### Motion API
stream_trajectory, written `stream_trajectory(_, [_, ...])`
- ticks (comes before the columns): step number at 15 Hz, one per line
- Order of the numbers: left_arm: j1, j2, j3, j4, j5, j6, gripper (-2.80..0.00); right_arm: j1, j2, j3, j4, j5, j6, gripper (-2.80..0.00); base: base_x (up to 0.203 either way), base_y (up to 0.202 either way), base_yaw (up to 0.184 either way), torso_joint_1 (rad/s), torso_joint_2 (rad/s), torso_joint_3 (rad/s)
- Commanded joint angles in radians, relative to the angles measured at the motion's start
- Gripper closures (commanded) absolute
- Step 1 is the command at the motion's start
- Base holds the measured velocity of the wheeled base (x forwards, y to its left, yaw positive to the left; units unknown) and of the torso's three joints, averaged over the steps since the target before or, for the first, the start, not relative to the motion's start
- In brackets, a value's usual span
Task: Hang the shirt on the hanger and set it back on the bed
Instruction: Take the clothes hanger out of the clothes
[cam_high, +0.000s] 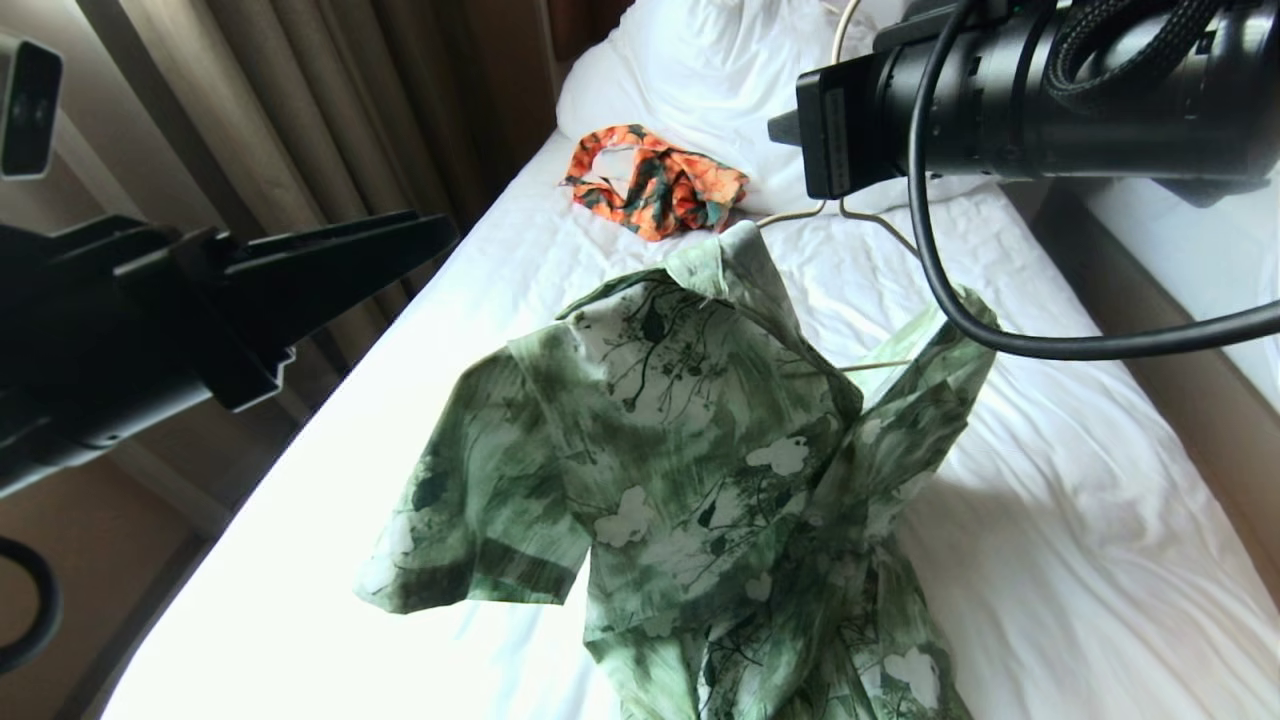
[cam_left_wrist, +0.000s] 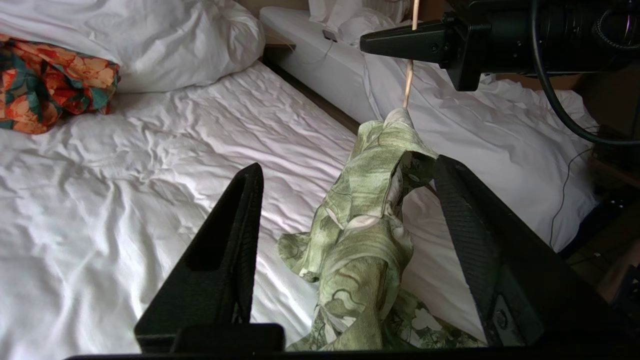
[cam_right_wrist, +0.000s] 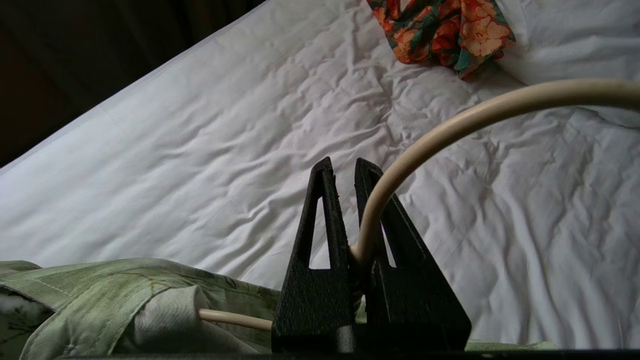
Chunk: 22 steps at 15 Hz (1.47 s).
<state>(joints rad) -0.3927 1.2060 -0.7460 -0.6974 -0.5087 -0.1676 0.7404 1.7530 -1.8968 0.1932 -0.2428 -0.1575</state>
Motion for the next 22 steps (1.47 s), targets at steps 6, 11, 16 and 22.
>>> stream_trajectory(6, [0.018, 0.048, -0.031, -0.004, 0.004, -0.028, 0.0, -0.061, 0.0, 0.015, 0.0, 0.0, 0.006, 0.0, 0.0, 0.0, 0.0, 0.0, 0.0, 0.0])
stream_trajectory(11, [0.018, 0.055, -0.038, -0.002, 0.007, -0.039, 0.0, -0.079, 0.0, 0.007, -0.003, -0.002, -0.005, 0.0, 0.0, 0.0, 0.0, 0.058, -0.25, -0.198])
stream_trajectory(16, [0.018, 0.06, -0.031, -0.002, 0.0, -0.039, 0.0, -0.092, 0.002, 0.015, -0.121, -0.003, -0.047, 0.0, 0.0, 0.0, 0.0, 0.136, -0.49, -0.358])
stream_trajectory(22, [0.015, 0.069, -0.029, -0.004, -0.001, -0.039, 0.0, -0.12, 0.019, 0.015, -0.211, -0.006, -0.106, 0.0, 0.0, 0.0, 0.0, 0.182, -0.54, -0.361])
